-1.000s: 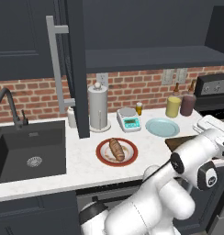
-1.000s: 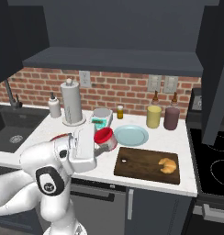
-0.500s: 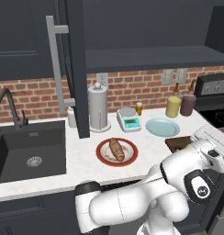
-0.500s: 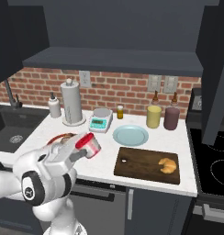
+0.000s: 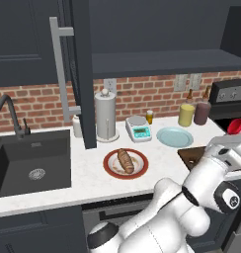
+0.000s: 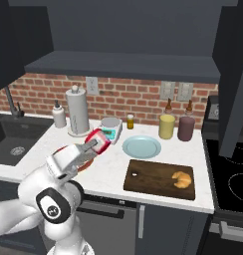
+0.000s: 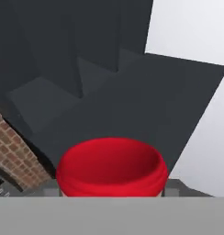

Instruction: From the different types of pastries on the counter, select a croissant and place it on the cutting board. Then retrieve a jar of jam from the cabinet and place it alongside the croissant on the cutting board.

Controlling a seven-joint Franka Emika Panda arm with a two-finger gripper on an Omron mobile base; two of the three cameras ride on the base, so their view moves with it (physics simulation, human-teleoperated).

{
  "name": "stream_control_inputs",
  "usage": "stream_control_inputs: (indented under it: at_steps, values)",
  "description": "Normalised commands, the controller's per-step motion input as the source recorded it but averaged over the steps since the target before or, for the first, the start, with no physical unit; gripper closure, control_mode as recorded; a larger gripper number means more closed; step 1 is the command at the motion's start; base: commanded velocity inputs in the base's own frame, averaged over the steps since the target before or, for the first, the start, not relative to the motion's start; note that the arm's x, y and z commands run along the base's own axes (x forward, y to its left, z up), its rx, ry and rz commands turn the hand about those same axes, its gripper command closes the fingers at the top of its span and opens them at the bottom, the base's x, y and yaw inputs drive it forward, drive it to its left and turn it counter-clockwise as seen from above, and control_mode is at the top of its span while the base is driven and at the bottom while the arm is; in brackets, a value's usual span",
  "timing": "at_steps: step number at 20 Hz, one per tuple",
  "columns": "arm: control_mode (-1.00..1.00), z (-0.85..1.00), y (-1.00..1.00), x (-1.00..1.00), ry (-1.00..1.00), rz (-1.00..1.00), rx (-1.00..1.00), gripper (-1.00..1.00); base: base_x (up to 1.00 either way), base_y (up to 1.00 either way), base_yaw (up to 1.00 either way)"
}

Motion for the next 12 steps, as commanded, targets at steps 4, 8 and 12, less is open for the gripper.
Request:
stream_control_inputs:
  at_steps: [4, 8, 12]
  values:
    - [-1.00, 0.15, 0.01, 1.00, 0.30, 0.00, 0.35, 1.00, 0.00, 0.00, 0.00]
    - [-1.00, 0.17, 0.25, 1.00, 0.02, -0.13, 0.51, 1.00, 0.00, 0.00, 0.00]
    - [-1.00, 0.01, 0.35, 0.74, -0.15, -0.26, 0.68, 1.00, 0.00, 0.00, 0.00]
